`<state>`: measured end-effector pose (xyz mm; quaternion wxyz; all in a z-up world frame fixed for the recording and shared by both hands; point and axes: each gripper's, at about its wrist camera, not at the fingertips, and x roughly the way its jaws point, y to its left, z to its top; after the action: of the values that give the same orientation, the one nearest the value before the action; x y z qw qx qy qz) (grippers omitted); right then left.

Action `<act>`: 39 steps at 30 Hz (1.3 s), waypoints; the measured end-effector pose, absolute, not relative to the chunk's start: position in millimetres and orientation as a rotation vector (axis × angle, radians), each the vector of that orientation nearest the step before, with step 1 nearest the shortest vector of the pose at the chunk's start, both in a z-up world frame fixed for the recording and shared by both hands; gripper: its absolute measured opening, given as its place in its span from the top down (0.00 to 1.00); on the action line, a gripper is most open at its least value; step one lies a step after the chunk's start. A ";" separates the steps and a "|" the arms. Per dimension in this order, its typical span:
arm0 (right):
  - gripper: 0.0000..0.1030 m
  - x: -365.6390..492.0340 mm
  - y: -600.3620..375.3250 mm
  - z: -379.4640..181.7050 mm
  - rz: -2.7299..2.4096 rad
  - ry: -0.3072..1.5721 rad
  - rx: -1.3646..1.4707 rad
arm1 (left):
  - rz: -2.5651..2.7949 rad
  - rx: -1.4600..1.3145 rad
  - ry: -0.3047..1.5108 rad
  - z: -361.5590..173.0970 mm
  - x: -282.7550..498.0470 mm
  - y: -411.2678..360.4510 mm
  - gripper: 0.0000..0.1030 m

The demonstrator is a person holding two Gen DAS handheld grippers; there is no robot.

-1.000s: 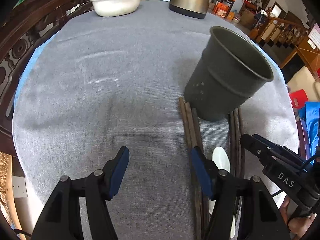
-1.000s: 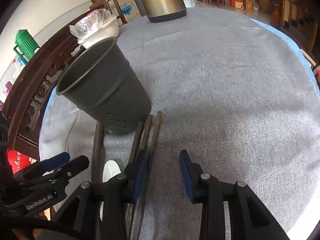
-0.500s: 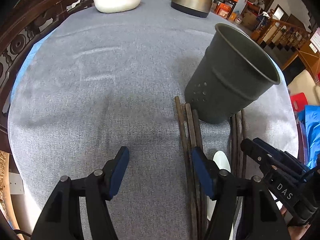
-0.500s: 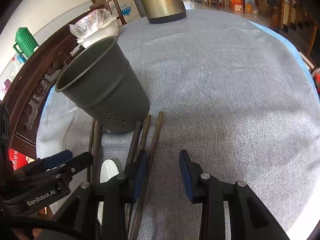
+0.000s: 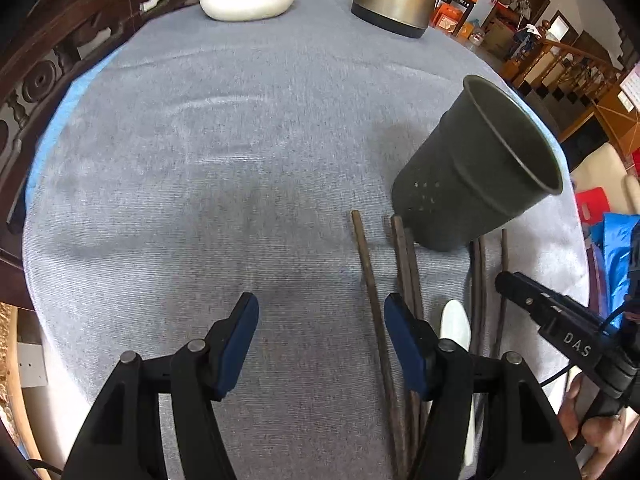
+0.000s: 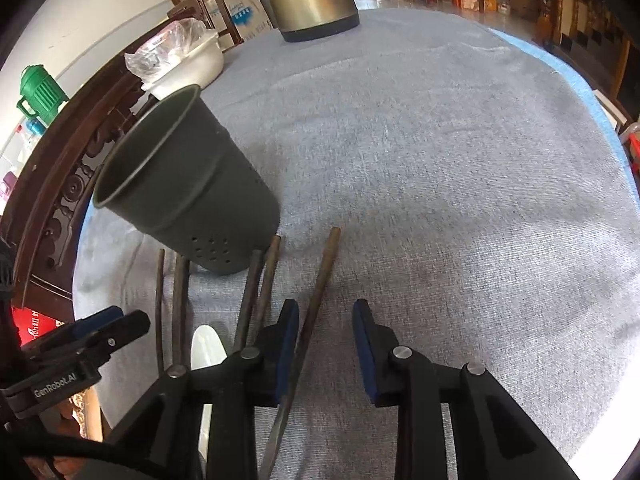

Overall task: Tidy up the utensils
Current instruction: 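Move both tools forward to the chopsticks lying beside the grey cup, then close the right tool on one chopstick while the left tool closes on another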

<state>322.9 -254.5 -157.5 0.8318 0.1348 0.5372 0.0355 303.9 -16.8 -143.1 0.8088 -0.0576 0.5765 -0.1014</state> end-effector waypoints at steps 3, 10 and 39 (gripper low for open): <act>0.69 329.3 -249.4 -157.5 0.083 1.160 0.280 | -0.226 -0.137 1.257 -143.2 310.5 -22.0 0.36; 0.88 334.6 -234.2 -159.2 0.076 1.150 0.157 | -0.213 -0.139 1.288 -147.1 339.1 -30.8 0.51; 0.91 298.0 -263.7 -124.8 0.142 0.992 0.321 | -0.244 -0.351 1.288 -145.8 320.0 -3.3 0.93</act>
<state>298.0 -263.7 -124.8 0.8649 0.1531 0.4733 0.0676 320.0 -3.3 -145.8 0.7783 -0.1622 0.5959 -0.1129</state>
